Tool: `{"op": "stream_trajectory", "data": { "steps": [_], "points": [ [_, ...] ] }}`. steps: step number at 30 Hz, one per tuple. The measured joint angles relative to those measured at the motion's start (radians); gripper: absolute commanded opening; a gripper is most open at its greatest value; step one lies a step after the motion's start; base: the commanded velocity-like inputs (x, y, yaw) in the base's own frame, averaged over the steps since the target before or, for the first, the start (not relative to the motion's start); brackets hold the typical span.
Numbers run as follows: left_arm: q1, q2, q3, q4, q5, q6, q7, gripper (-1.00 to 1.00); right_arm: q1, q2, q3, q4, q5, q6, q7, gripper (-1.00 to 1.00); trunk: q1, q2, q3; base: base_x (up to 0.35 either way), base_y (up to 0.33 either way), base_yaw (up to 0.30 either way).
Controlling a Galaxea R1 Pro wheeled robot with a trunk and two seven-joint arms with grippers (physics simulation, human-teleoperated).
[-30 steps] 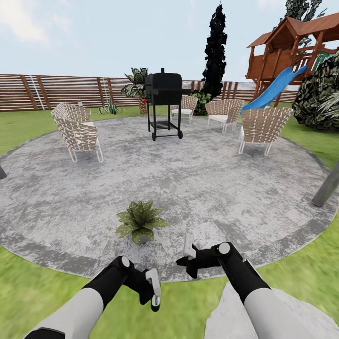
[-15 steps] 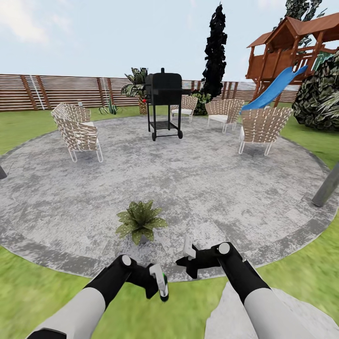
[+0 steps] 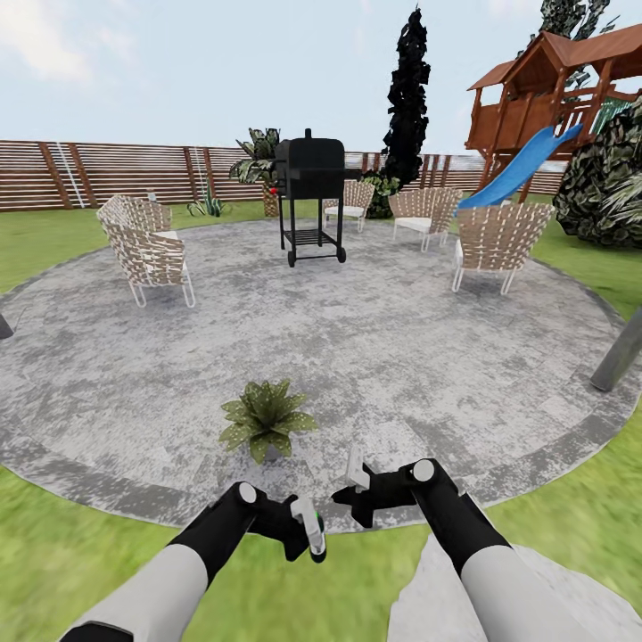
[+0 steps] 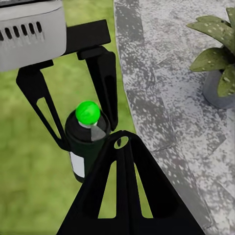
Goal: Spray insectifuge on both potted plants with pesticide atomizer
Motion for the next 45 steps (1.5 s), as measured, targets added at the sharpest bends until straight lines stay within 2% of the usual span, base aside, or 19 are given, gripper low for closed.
{"op": "stream_trajectory", "data": {
  "steps": [21,45],
  "points": [
    [-0.002,-0.023,0.000,-0.002,0.002,-0.007,0.017,-1.00,0.000,0.000,0.000,0.000,0.000,0.000,0.000,-1.00,0.000,0.000,0.000,0.000,0.000,0.000],
    [-0.002,-0.023,0.006,-0.043,0.007,-0.007,0.026,-1.00,0.000,0.000,0.000,0.002,0.002,0.000,0.000,-1.00,0.000,0.000,0.000,0.000,0.000,0.000]
  ]
}}
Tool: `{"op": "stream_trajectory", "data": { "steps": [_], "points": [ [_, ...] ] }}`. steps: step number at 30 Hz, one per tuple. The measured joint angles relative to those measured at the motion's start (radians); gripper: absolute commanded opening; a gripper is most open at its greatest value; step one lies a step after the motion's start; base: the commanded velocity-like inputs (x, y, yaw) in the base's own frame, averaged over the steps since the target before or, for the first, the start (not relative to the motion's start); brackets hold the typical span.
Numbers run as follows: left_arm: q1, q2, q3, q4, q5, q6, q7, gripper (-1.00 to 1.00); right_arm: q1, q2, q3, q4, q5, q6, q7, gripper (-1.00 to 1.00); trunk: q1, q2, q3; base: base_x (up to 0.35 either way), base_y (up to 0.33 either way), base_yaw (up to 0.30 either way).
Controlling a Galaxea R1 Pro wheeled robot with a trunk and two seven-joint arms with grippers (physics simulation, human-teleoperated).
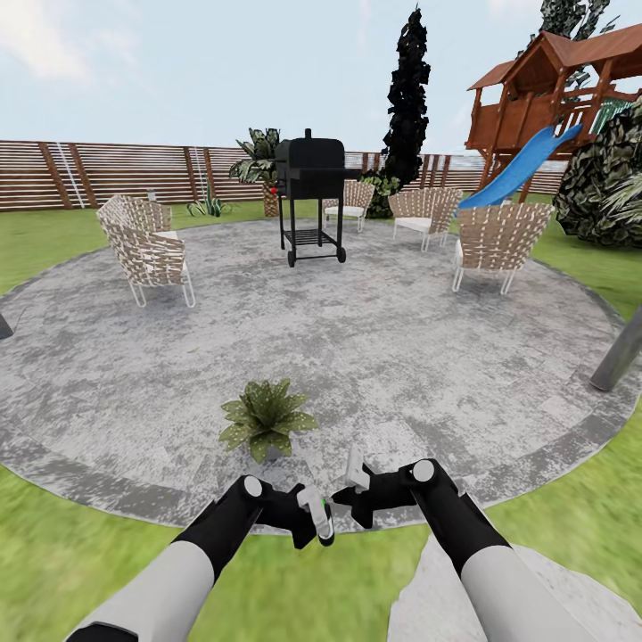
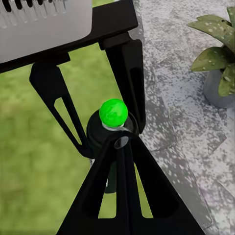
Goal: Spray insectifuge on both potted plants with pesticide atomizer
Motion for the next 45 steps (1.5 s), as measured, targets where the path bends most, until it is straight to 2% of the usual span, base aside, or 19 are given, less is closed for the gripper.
{"op": "stream_trajectory", "data": {
  "steps": [43,45],
  "points": [
    [0.002,-0.014,0.000,0.006,0.002,0.000,0.000,-1.00,0.000,0.000,0.000,-0.001,0.002,-0.001,-0.001,-1.00,0.000,0.000,0.000,0.000,0.000,0.000],
    [0.002,-0.014,-0.001,0.007,0.035,0.000,-0.001,-1.00,0.000,0.000,0.000,-0.001,0.002,-0.001,-0.001,-1.00,0.000,0.000,0.000,0.000,0.000,0.000]
  ]
}}
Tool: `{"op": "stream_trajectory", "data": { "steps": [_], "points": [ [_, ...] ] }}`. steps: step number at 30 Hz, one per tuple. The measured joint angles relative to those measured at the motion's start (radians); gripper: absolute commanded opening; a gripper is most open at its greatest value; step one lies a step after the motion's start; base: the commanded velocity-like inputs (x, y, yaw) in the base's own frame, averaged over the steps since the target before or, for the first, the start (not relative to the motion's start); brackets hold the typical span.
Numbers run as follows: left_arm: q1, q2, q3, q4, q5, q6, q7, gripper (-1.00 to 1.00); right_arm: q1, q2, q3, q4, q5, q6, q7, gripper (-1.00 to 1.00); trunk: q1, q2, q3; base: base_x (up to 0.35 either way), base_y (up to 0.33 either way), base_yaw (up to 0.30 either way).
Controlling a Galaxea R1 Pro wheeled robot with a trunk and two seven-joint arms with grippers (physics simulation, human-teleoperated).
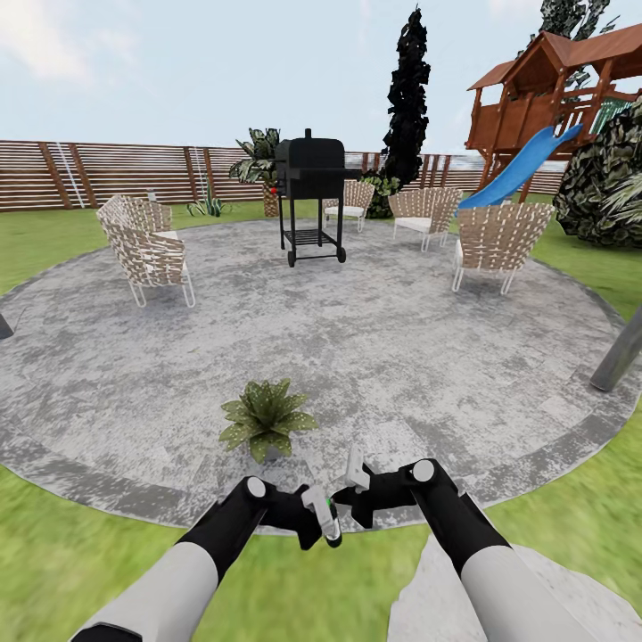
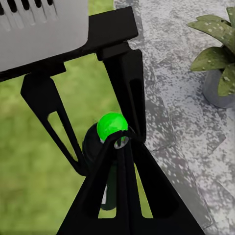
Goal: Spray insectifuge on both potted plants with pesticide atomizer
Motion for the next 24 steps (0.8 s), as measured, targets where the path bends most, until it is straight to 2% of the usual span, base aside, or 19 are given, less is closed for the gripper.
{"op": "stream_trajectory", "data": {
  "steps": [2,4,13,24],
  "points": [
    [0.000,0.000,-0.001,0.001,0.030,-0.001,0.000,-1.00,0.000,0.000,0.000,0.000,0.000,0.000,0.000,-1.00,0.000,0.000,0.000,0.000,0.000,0.000],
    [0.000,0.001,-0.001,0.002,0.041,-0.001,-0.001,-1.00,0.000,0.000,0.000,0.000,0.000,0.000,0.000,-1.00,0.000,0.000,0.000,0.000,0.000,0.000],
    [0.000,0.002,-0.003,0.004,0.045,-0.001,-0.001,-1.00,0.000,0.000,0.000,0.000,0.000,0.000,0.000,-1.00,0.000,0.000,0.000,0.000,0.000,0.000],
    [0.006,0.020,-0.007,0.009,0.042,-0.013,-0.004,-1.00,0.000,0.000,0.001,0.000,0.001,-0.001,-0.001,-1.00,0.000,0.000,0.000,0.000,0.000,0.000]
  ]
}}
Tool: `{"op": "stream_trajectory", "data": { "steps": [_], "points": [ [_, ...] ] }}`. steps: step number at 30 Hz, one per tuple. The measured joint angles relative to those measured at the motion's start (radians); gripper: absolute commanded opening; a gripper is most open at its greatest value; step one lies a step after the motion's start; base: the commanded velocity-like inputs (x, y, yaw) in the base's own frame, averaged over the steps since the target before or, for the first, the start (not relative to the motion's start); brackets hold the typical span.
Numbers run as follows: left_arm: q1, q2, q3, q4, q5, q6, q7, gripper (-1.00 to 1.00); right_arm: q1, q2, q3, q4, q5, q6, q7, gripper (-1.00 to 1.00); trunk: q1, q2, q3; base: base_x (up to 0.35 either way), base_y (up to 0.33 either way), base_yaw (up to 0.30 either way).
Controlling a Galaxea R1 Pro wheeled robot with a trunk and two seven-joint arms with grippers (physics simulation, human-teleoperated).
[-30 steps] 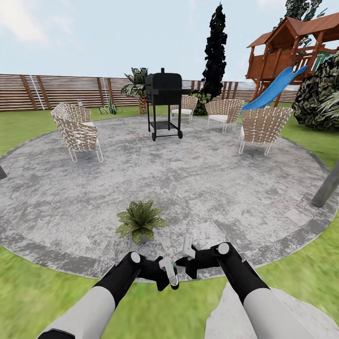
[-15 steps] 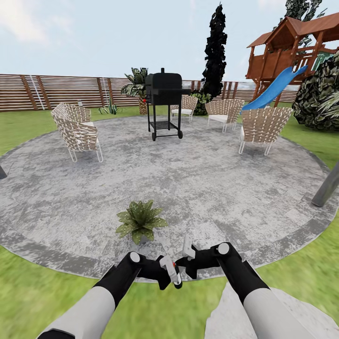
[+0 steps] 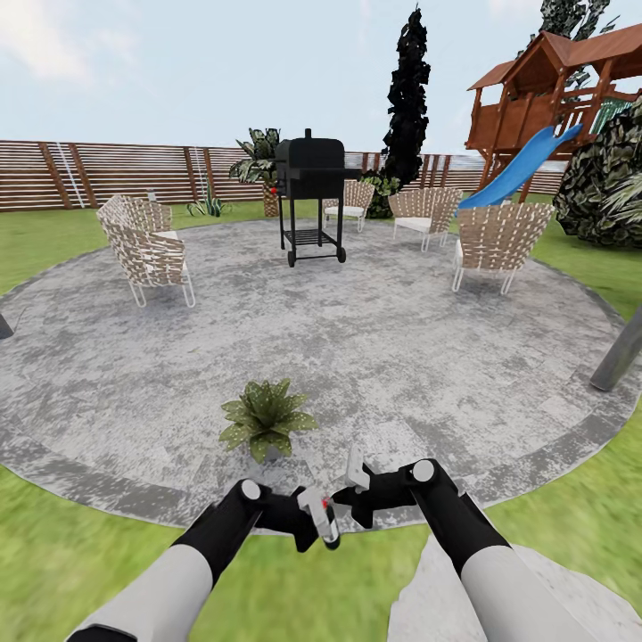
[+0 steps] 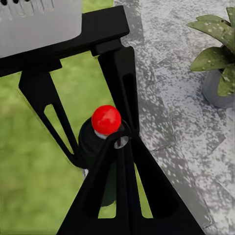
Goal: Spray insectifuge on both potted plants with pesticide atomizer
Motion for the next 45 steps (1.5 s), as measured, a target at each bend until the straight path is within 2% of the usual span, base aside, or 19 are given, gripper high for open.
{"op": "stream_trajectory", "data": {
  "steps": [4,6,9,11,14,19,24,25,26,30,32,33,35,36,38,40,41,43,45],
  "points": [
    [0.000,0.006,0.001,0.000,-0.004,-0.023,-0.002,-1.00,0.000,0.000,0.000,0.001,-0.001,-0.001,0.000,-1.00,0.000,0.000,0.000,0.000,0.000,0.000],
    [0.000,0.022,0.002,0.001,-0.004,-0.024,-0.002,-1.00,0.001,0.000,0.000,0.001,0.000,-0.002,0.000,-1.00,0.000,0.000,0.000,0.000,0.000,0.000],
    [0.001,0.055,0.002,0.001,-0.004,-0.022,-0.003,-1.00,0.001,-0.001,0.000,0.004,0.001,-0.003,0.001,-1.00,0.000,0.000,0.000,0.000,0.000,0.000],
    [0.002,0.087,0.002,0.001,-0.004,-0.022,-0.004,-1.00,0.001,-0.001,0.000,0.004,0.002,-0.003,0.001,-1.00,0.000,0.000,0.000,0.000,0.000,0.000],
    [0.005,0.109,0.002,0.003,-0.003,-0.022,-0.005,-1.00,0.001,-0.002,0.000,0.004,0.002,-0.003,0.001,-1.00,0.000,0.000,0.000,0.000,0.000,0.000],
    [0.007,0.176,0.003,0.008,-0.008,-0.018,-0.005,-1.00,0.002,-0.004,0.000,0.006,0.005,-0.003,-0.001,-1.00,0.000,0.000,0.000,0.000,0.000,0.000],
    [0.013,0.201,0.006,0.045,-0.006,-0.018,0.005,-1.00,0.003,-0.010,-0.003,0.071,0.008,-0.005,-0.021,-1.00,0.000,0.000,0.000,0.000,0.000,0.000],
    [0.014,0.207,0.007,0.070,-0.006,-0.020,0.020,-1.00,0.004,-0.013,-0.004,0.094,0.007,-0.006,-0.044,1.00,0.000,0.000,0.000,0.000,0.000,0.000],
    [0.015,0.210,0.008,0.088,-0.004,-0.022,0.038,-1.00,0.004,-0.014,-0.005,0.110,0.006,-0.007,-0.065,1.00,0.000,0.000,0.000,0.000,0.000,0.000],
    [0.055,0.221,0.010,0.152,0.010,-0.025,0.200,-1.00,0.005,-0.030,-0.008,0.207,-0.001,-0.010,-0.231,1.00,0.000,0.000,0.000,0.000,0.000,0.000],
    [0.082,0.220,0.013,0.156,0.044,-0.025,0.290,-1.00,0.005,-0.032,-0.010,0.263,-0.003,-0.011,-0.337,1.00,0.000,0.000,0.000,0.000,0.000,0.000],
    [0.106,0.218,0.013,0.158,0.097,-0.025,0.381,-1.00,0.006,-0.033,-0.011,0.317,-0.009,-0.024,-0.442,1.00,0.000,0.000,0.000,0.000,0.000,0.000],
    [0.137,0.213,0.013,0.158,0.192,-0.025,0.489,-1.00,0.007,-0.037,-0.011,0.390,-0.046,-0.092,-0.571,1.00,0.000,0.000,0.000,0.000,0.000,0.000],
    [0.164,0.210,0.012,0.159,0.268,-0.026,0.562,-1.00,0.017,-0.039,-0.010,0.448,-0.095,-0.164,-0.688,1.00,0.000,0.000,0.000,0.000,0.000,0.000],
    [0.205,0.210,0.014,0.159,0.381,-0.048,0.650,-1.00,0.053,-0.040,-0.013,0.550,-0.176,-0.257,-0.901,1.00,0.000,0.000,0.000,0.000,0.000,0.000],
    [0.256,0.212,0.013,0.164,0.496,-0.154,0.741,-1.00,0.099,-0.044,-0.020,0.636,-0.259,-0.373,-1.094,1.00,0.000,0.000,0.000,0.000,0.000,0.000],
    [0.287,0.211,0.015,0.173,0.548,-0.216,0.806,-1.00,0.135,-0.051,-0.021,0.676,-0.311,-0.470,-1.161,1.00,0.000,0.000,0.000,0.000,0.000,0.000],
    [0.322,0.210,0.015,0.187,0.581,-0.261,0.896,-1.00,0.197,-0.067,-0.020,0.707,-0.358,-0.577,-1.209,1.00,0.000,0.000,0.000,0.000,0.000,0.000],
    [0.335,0.205,0.016,0.192,0.595,-0.276,0.934,-1.00,0.243,-0.084,-0.022,0.713,-0.414,-0.621,-1.230,1.00,0.000,0.000,0.000,0.000,0.000,0.000]
  ]
}}
